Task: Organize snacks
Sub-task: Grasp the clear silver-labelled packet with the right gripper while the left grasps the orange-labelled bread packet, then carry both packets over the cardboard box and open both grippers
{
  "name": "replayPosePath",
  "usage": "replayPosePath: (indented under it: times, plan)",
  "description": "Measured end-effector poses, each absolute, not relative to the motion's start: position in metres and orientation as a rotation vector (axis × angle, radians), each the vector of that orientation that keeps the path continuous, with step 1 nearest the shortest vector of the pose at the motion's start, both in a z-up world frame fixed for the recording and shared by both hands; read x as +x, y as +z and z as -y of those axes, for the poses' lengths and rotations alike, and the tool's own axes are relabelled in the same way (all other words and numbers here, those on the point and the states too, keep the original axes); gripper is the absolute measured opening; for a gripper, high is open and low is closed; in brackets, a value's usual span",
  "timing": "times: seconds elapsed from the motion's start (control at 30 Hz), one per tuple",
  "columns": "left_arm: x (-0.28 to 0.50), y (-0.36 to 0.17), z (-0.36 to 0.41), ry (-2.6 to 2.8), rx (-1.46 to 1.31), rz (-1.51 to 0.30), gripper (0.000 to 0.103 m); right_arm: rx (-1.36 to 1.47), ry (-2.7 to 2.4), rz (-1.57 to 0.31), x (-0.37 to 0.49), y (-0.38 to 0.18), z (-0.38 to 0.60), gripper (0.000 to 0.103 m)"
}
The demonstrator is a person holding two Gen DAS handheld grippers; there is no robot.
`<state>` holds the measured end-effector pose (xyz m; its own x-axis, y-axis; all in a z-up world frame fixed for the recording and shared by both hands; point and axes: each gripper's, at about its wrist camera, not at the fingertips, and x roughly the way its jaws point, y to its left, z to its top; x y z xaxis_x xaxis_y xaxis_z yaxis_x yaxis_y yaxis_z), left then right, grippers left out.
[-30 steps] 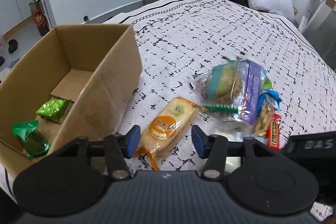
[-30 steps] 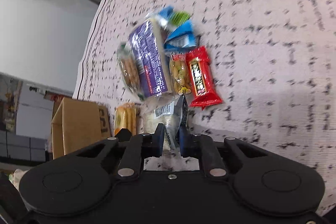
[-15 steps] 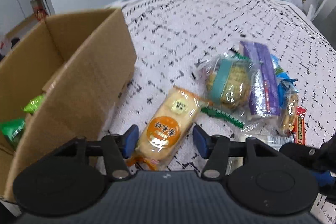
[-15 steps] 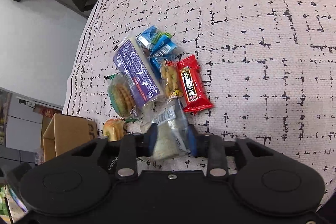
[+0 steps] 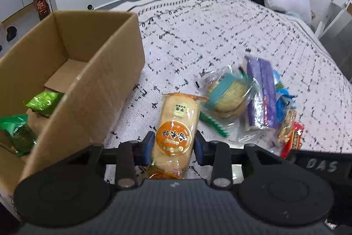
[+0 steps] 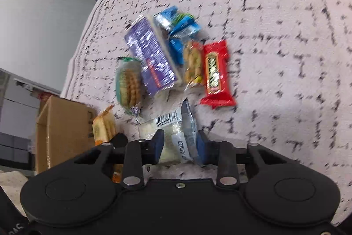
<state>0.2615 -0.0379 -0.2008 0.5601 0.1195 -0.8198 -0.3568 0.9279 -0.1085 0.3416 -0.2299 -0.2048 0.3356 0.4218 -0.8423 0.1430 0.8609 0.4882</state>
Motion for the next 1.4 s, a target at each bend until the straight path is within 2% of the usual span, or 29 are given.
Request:
replayPosePath:
  times: [0.03, 0.1, 0.27, 1.03, 1.4]
  plan:
    - [0.261, -0.198, 0.038, 0.284, -0.278, -0.932, 0.036, 0.530, 0.211, -1.222, 0.340, -0.203, 0.228, 0.019]
    - [0.258, -0.191, 0.037, 0.281, -0.285, -0.922, 0.036, 0.518, 0.232, -1.200, 0.339, -0.197, 0.226, 0.015]
    - [0.250, -0.173, 0.036, 0.278, -0.294, -0.892, 0.036, 0.546, 0.280, -1.161, 0.335, -0.184, 0.228, 0.011]
    - [0.202, -0.084, -0.009, 0.346, -0.326, -0.728, 0.036, 0.654, 0.534, -0.926, 0.320, -0.124, 0.223, 0.009]
    - [0.177, -0.068, -0.049, 0.389, -0.350, -0.694, 0.036, 0.638, 0.626, -0.891, 0.312, -0.109, 0.200, 0.009]
